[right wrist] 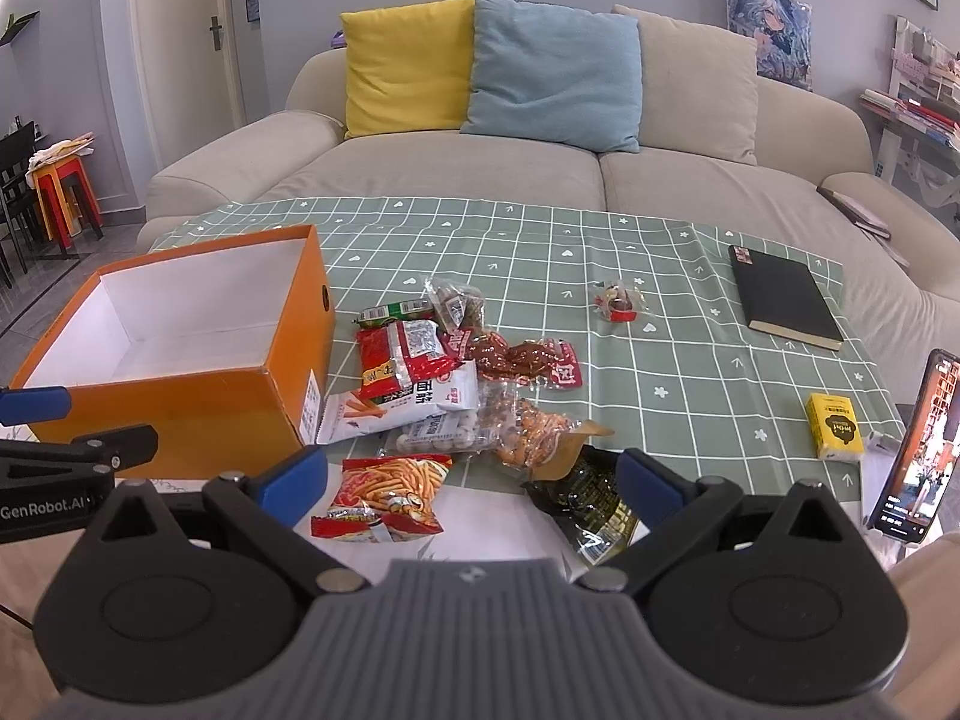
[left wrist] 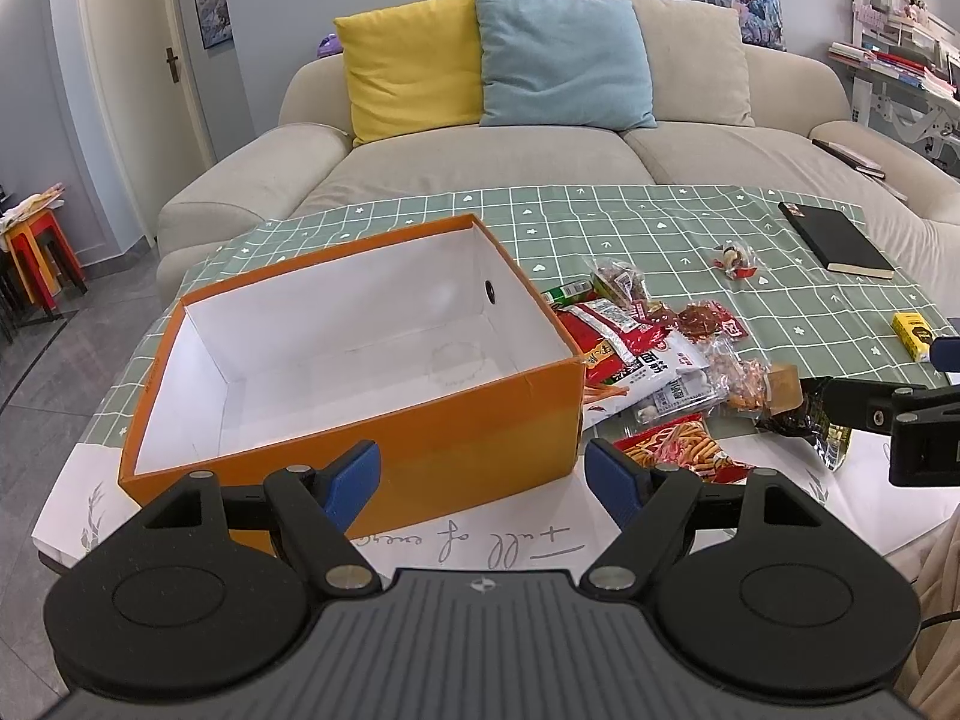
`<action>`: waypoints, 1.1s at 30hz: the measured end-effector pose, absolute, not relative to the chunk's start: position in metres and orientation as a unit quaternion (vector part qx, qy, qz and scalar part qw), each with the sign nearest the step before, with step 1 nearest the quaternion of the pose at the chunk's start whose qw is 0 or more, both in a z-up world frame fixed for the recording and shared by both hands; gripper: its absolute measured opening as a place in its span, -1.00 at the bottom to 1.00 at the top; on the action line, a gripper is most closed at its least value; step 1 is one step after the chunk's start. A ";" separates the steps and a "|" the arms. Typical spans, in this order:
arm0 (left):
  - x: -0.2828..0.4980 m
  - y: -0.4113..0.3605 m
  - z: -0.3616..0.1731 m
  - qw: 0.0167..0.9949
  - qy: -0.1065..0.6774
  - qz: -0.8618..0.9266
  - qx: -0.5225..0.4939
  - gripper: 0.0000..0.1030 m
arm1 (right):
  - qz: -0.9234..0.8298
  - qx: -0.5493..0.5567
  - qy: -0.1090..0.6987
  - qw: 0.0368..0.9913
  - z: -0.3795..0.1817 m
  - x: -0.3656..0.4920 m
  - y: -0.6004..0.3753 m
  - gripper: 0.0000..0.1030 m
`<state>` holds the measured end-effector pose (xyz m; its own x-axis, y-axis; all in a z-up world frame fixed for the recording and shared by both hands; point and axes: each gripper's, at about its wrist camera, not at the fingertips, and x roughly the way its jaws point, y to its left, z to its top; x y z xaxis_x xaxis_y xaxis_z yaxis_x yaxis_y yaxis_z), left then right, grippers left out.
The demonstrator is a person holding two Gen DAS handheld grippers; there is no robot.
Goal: Organize snacks
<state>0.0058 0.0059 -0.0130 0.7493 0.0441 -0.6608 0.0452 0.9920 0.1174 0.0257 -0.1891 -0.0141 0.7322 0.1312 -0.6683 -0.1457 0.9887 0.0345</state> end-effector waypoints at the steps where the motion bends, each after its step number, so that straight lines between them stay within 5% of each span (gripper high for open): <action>1: 0.006 0.006 -0.013 0.933 0.354 0.000 0.063 0.76 | 0.074 -0.010 0.358 0.931 -0.014 0.026 -0.189 0.93; 28: 0.012 0.002 -0.019 0.924 0.379 -0.008 0.058 0.76 | 0.061 -0.006 0.373 0.926 -0.024 0.032 -0.194 0.93; 33: 0.022 0.001 -0.023 0.917 0.396 -0.031 0.044 0.62 | 0.051 -0.027 0.363 0.930 -0.035 0.042 -0.199 0.93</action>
